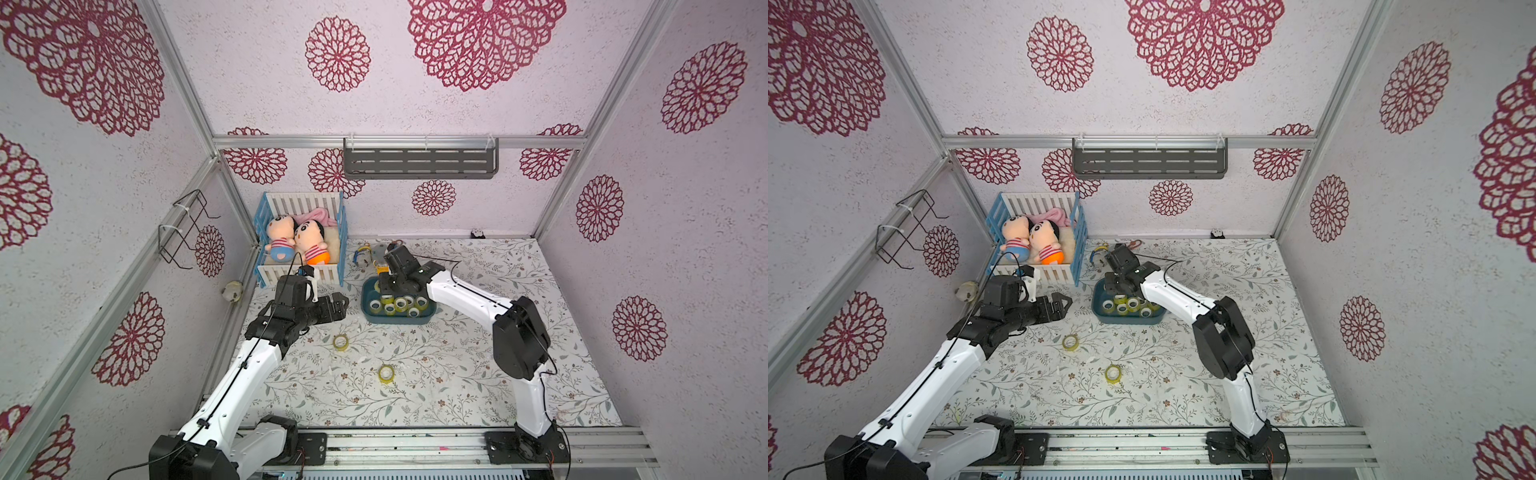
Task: Put the transparent tape into the storage box
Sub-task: Place the tape in the storage box.
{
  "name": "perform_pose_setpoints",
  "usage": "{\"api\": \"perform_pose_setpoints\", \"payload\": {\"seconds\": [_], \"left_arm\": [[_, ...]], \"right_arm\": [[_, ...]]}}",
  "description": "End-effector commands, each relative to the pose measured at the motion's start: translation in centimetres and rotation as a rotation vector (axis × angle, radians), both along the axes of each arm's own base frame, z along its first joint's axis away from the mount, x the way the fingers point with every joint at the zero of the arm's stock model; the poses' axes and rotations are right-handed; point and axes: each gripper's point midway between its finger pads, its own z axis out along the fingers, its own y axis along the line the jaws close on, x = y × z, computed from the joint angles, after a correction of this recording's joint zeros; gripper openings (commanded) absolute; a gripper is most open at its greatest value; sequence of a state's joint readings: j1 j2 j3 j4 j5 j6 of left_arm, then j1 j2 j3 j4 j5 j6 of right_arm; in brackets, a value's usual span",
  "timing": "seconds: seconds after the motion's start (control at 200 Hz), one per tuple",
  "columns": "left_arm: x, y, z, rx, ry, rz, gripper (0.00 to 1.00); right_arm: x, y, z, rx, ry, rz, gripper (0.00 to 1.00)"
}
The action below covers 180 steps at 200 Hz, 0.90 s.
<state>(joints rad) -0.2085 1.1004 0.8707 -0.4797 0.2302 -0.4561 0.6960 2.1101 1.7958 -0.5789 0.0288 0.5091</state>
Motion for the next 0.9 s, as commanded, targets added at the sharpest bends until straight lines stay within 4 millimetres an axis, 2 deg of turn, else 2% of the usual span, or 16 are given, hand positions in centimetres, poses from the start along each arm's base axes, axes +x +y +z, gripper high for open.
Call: {"api": "perform_pose_setpoints", "payload": {"seconds": [0.0,0.03,0.065,0.095,0.155,0.215,0.325,0.46,0.551,0.646,0.736,0.896], "left_arm": [[0.2,-0.3,1.1,-0.019,-0.019,-0.023,0.97],[0.2,-0.3,1.2,-0.015,-0.02,-0.02,0.97],[0.1,-0.1,1.3,-0.011,-0.021,-0.015,0.97],[0.1,0.0,1.4,-0.007,-0.026,-0.009,0.97],[0.0,0.2,1.7,-0.002,-0.041,0.0,0.97],[-0.1,0.2,1.9,-0.008,-0.059,0.0,0.97],[-0.1,0.2,2.2,-0.011,-0.07,-0.001,0.97],[0.0,0.2,1.8,-0.006,-0.055,0.002,0.97],[0.1,0.2,1.4,-0.005,-0.033,0.0,0.97],[0.2,0.0,0.9,-0.004,-0.003,-0.004,0.97],[0.1,-0.2,0.8,-0.013,0.012,-0.013,0.97],[0.0,0.1,0.6,-0.006,0.0,0.009,0.97]], "right_arm": [[0.3,1.1,-0.4,0.024,0.045,0.004,0.01],[0.5,1.3,-0.9,0.021,0.056,0.001,0.09],[0.7,1.3,-1.4,0.01,0.066,-0.003,0.3],[1.0,1.2,-1.5,-0.004,0.067,-0.015,0.42],[1.4,1.2,-1.8,-0.025,0.071,-0.027,0.5],[1.6,1.3,-1.2,-0.024,0.06,-0.023,0.56],[1.9,1.0,1.1,-0.028,0.01,-0.017,0.58],[1.3,0.0,5.9,-0.004,-0.078,-0.003,0.58],[-0.3,-0.6,8.6,0.044,-0.115,0.025,0.57],[-2.7,-2.1,10.3,0.094,-0.143,0.038,0.56],[-6.0,-4.0,9.9,0.133,-0.135,0.032,0.56],[-13.1,-7.1,5.8,0.137,-0.041,0.008,0.57]]}}
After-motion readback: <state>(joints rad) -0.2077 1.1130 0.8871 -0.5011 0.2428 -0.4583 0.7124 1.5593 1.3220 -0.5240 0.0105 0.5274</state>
